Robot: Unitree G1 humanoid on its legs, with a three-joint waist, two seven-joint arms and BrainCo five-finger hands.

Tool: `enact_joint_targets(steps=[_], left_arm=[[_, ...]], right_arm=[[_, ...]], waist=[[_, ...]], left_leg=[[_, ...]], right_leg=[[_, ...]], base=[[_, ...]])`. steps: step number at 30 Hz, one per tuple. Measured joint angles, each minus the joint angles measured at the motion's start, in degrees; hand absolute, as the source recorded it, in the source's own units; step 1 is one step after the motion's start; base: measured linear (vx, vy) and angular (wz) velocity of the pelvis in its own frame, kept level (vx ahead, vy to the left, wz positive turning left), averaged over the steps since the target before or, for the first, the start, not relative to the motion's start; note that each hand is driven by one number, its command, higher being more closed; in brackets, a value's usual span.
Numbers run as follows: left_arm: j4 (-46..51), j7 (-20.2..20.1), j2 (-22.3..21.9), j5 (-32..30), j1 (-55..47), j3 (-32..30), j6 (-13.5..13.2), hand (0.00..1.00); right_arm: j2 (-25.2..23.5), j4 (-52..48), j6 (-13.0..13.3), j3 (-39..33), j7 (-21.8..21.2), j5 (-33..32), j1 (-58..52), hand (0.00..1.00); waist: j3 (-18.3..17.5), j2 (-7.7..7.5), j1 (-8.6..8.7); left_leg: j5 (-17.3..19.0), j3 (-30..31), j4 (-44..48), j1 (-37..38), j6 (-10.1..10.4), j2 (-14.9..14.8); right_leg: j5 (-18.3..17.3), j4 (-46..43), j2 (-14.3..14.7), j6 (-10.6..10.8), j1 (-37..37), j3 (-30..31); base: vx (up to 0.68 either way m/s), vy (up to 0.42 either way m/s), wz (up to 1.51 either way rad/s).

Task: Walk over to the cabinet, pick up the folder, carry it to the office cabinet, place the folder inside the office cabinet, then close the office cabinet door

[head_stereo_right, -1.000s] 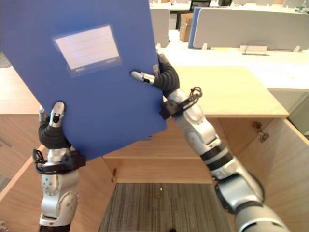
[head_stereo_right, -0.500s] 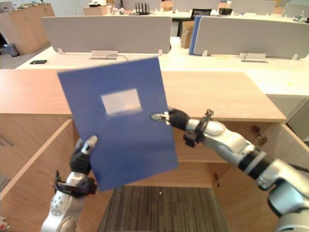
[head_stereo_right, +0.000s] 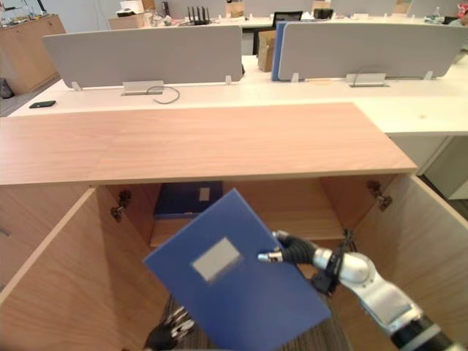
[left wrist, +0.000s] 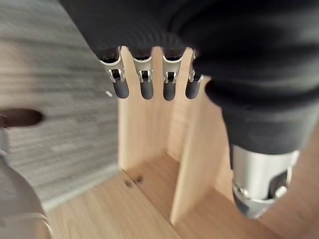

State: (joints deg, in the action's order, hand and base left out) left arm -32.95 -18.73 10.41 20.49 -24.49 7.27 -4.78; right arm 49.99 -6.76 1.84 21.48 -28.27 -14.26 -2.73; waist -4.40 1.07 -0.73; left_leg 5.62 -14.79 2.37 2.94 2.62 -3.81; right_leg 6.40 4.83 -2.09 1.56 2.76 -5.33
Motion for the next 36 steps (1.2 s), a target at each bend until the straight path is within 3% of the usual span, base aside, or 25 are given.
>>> enact_joint_targets(steps=[5,7,10,12,15,18,22,25,29,33,36], left_arm=[[-12.7,3.3,-0.4,-1.7,0.8,-11.7,1.0,0.0],[-13.8,4.7,-1.1,-1.9,1.8,-14.3,1.2,0.0],[-13.4,6.5,-2.4,-1.6,4.8,-15.4,1.2,0.0],[-11.6,8.4,-4.1,0.4,7.6,-16.2,1.1,0.0],[-7.2,10.0,-6.4,2.9,7.3,-16.5,0.7,0.0],[-3.4,10.3,-8.4,3.3,7.4,-16.4,0.4,0.0],[-0.7,10.5,-9.3,4.8,8.0,-17.1,-0.4,0.0],[-0.3,11.0,-9.4,5.6,10.1,-17.8,-1.1,0.0],[-0.3,12.1,-8.8,5.3,13.6,-17.7,-1.7,0.0],[-0.3,12.7,-8.1,3.8,14.5,-17.5,-1.9,0.0],[-0.3,13.1,-7.8,4.0,14.6,-16.9,-1.8,0.0]], right_arm=[[-8.1,9.3,0.8,-0.3,0.2,11.1,-0.8,1.0],[-11.2,13.7,2.1,-1.9,0.9,15.8,1.8,1.0],[-12.1,19.6,2.3,-2.5,4.1,21.6,8.7,1.0],[-13.5,24.6,1.9,-6.1,7.8,26.3,14.0,1.0],[-15.5,24.2,1.2,-9.2,12.4,27.0,14.4,1.0],[-17.6,21.2,1.2,-11.3,14.2,25.7,14.3,1.0],[-20.1,19.7,1.2,-15.4,16.5,12.1,14.6,1.0],[-21.0,20.1,1.1,-18.9,18.6,-2.7,17.7,1.0],[-21.2,23.1,2.0,-24.4,21.7,-16.3,23.9,1.0],[-21.3,25.8,3.1,-29.0,23.1,-29.3,27.6,1.0],[-21.5,26.8,6.3,-33.8,25.2,-42.4,30.8,1.0]], waist=[[1.6,-0.21,-0.02],[5.2,0.19,0.03],[11.7,2.19,-0.27],[18.9,4.0,-1.18],[21.8,4.34,-1.96],[23.7,4.2,-2.12],[25.0,3.63,-3.17],[26.2,2.33,-3.56],[27.7,1.28,-3.74],[28.0,1.22,-4.14],[28.1,1.36,-4.93]], left_leg=[[0.0,0.2,0.1,-0.3,0.0,0.2],[1.6,1.2,4.7,-2.9,-0.4,0.3],[6.5,2.0,17.2,-10.2,-1.2,-1.9],[9.4,2.8,25.4,-14.5,-2.0,-3.4],[12.4,3.0,33.0,-19.6,-3.1,-3.3],[15.6,2.6,40.4,-24.6,-4.2,-2.7],[17.9,0.3,47.8,-32.6,-5.4,-2.1],[19.1,-1.4,52.4,-37.6,-5.9,-2.2],[19.5,-2.0,55.3,-41.8,-6.0,-3.0],[19.5,-2.0,56.0,-43.6,-6.0,-3.3],[19.5,-1.4,56.4,-45.0,-5.9,-3.5]], right_leg=[[0.0,0.0,-0.2,0.0,0.2,-0.3],[-0.1,-1.0,-1.0,0.1,0.9,-0.8],[-0.8,-6.1,-0.6,0.2,4.9,-1.0],[-3.5,-14.3,-0.4,0.3,9.1,-1.0],[-9.0,-27.6,-2.5,1.1,17.0,-0.8],[-13.5,-38.2,-4.7,2.0,24.1,0.6],[-15.9,-48.3,-6.6,2.5,34.9,4.0],[-17.1,-53.9,-6.9,2.5,41.9,6.6],[-17.5,-56.5,-6.6,2.3,46.7,7.5],[-17.6,-57.4,-6.6,2.1,48.6,7.4],[-17.8,-57.6,-6.8,1.9,49.5,6.7]], base=[[-0.03,-0.003,0.02],[-0.08,0.037,0.16],[-0.12,0.047,0.04],[-0.22,0.093,0.02],[-0.2,0.096,0.06],[-0.19,0.114,0.0],[-0.18,0.099,-0.14],[-0.11,0.039,-0.13],[-0.08,-0.004,-0.07],[-0.02,-0.008,0.0],[-0.01,-0.01,0.08]])
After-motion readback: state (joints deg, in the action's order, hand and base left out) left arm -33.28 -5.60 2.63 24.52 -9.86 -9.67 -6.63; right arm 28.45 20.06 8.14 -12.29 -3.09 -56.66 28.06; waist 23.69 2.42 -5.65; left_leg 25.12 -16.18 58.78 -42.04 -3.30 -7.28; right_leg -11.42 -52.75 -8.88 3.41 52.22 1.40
